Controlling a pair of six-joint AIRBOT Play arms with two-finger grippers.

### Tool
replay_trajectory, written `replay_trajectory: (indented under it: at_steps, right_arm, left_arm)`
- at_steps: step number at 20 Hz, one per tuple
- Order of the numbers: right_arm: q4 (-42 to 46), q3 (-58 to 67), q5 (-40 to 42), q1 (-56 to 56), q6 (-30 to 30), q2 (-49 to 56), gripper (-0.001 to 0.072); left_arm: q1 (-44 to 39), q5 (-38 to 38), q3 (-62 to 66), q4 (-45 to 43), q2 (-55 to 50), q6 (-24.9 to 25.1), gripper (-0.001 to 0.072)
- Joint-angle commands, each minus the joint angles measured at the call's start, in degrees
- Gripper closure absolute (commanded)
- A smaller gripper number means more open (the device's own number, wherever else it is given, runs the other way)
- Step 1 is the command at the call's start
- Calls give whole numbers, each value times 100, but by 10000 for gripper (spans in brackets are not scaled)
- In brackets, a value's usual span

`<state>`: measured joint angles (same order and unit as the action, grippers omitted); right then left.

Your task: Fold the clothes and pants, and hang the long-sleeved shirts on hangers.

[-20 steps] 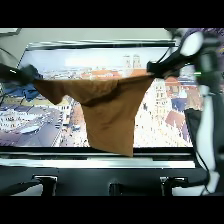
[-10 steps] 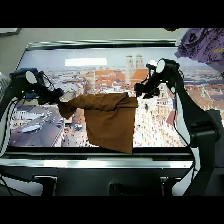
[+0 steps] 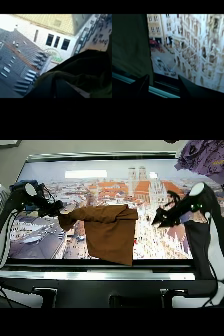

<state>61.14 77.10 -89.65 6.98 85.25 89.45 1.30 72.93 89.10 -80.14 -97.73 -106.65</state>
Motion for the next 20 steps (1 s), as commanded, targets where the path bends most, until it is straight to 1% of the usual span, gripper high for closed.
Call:
replay_trajectory:
  at_steps: [1,4,7,8,9,11,14,16,17,18,19,20]
  right_arm:
    - [-785,-2444,992,-11,-398,-1147,295]
    - [-1333,-3613,1714,-398,-516,-1574,295]
    - [-1486,-4116,2166,-1161,-535,-1582,291]
    - [-1508,-4203,2369,-1445,-529,-1582,270]
    - [-1532,-4236,2542,-1690,-481,-1580,228]
    - [-1558,-4236,2909,-2105,-269,-1580,227]
    - [-1547,-4236,3373,-2496,203,-1488,229]
    - [-1561,-4236,3501,-2706,251,-1353,234]
    - [-1589,-4234,3517,-2800,262,-1285,253]
    - [-1644,-4234,3558,-2872,262,-1274,436]
    - [-1746,-4218,3582,-2868,219,-1296,644]
    - [-1757,-4142,3641,-2855,195,-1375,681]
  left_arm:
    - [4,87,-2,4,9,15,691]
    - [4,164,-2,4,9,13,691]
    - [4,201,-2,7,9,13,691]
    - [4,214,-2,7,9,13,691]
    - [4,232,-2,7,9,13,691]
    - [4,256,-2,7,9,13,691]
    - [4,254,-2,7,9,13,691]
    - [4,254,-2,7,9,13,691]
    - [4,254,-4,7,9,13,691]
    - [4,256,-2,7,9,13,691]
    - [4,264,-2,4,11,15,691]
    - [4,267,-2,4,20,15,691]
